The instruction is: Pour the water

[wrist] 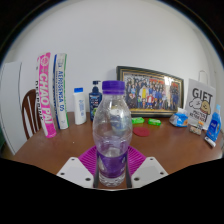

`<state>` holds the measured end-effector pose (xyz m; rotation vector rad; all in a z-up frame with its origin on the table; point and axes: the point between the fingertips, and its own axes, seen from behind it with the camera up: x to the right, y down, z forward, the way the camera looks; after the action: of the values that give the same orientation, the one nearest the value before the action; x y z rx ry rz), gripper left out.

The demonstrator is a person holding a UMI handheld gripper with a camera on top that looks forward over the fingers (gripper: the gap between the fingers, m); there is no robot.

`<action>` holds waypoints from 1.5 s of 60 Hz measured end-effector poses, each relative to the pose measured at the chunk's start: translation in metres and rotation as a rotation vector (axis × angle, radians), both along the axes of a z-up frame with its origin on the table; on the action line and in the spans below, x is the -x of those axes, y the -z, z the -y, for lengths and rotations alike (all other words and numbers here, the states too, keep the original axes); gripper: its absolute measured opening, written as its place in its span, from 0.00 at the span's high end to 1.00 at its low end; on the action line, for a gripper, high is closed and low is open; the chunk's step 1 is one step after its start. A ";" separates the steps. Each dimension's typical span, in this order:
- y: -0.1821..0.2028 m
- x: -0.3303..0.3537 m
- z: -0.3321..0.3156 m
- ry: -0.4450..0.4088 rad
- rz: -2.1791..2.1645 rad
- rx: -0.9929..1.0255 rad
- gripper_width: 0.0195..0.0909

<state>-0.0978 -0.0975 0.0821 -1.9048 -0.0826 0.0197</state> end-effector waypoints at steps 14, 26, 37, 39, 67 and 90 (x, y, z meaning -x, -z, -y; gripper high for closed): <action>-0.050 -0.035 -0.014 0.038 0.133 -0.020 0.79; -0.105 -0.111 -0.066 0.091 0.447 -0.036 0.79; -0.134 -0.166 -0.128 0.079 0.846 -0.021 0.79; -0.137 -0.171 -0.139 0.068 0.926 -0.022 0.79; -0.121 -0.162 -0.242 -0.204 1.904 -0.021 0.79; -0.115 -0.160 -0.247 -0.247 1.709 -0.022 0.78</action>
<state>0.0623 0.1493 0.1968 -1.3585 -1.4122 -1.4063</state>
